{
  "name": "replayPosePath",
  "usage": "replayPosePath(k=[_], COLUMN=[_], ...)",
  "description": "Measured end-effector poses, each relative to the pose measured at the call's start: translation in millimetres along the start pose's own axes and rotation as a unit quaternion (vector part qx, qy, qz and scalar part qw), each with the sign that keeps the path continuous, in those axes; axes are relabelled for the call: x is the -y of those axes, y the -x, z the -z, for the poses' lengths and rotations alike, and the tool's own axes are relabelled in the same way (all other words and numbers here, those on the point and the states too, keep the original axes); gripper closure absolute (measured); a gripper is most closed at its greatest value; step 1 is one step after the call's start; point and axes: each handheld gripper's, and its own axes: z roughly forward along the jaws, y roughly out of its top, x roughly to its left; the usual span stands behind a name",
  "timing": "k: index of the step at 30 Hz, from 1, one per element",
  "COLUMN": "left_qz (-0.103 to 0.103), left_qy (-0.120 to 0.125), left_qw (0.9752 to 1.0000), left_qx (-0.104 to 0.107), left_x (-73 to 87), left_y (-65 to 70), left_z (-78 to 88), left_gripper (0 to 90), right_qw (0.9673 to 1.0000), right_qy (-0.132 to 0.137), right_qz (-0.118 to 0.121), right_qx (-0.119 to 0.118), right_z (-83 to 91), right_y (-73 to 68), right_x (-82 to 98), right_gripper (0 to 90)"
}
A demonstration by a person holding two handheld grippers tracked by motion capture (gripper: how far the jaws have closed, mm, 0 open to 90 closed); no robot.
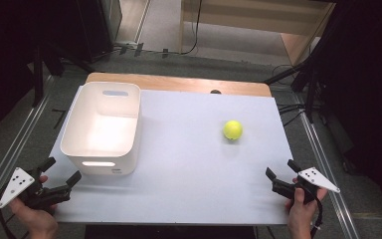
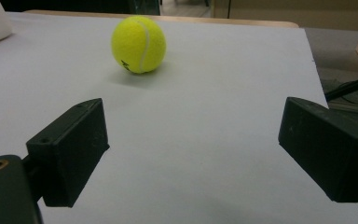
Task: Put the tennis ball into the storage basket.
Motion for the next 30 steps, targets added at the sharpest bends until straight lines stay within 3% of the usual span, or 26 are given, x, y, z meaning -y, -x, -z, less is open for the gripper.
replayPosePath(k=[8, 17, 25, 27, 30], left_qz=[0.003, -0.002, -0.005, -0.005, -0.007], left_qy=[0.0, -0.003, -0.004, -0.003, -0.003], left_qw=[1.0, 1.0, 0.9999, 0.9999, 0.9999], left_qx=[0.006, 0.008, 0.01, 0.011, 0.012], left_x=[0.8, 1.4, 1.8, 1.8, 1.8], left_y=[-0.2, 0.6, 1.7, 1.9, 2.3], left_z=[-0.7, -1.2, -1.8, -1.7, -1.9], left_gripper=[0.1, 0.1, 0.1, 0.1, 0.1], right_qw=[1.0, 0.9998, 0.9993, 0.9992, 0.9972], right_qy=[0.003, 0.005, -0.03, -0.034, -0.056], right_qz=[0.003, -0.015, 0.006, 0.01, 0.024], right_qx=[-0.005, -0.016, -0.02, -0.021, -0.043], right_z=[1.3, 8.2, 12.6, 12.4, 8.6], right_y=[0.1, 4.6, 7.2, 6.8, 4.8], right_x=[0.1, -3.1, -10.4, -12.3, -21.9], right_gripper=[7.0, 6.9, 6.4, 1.3, 0.0])
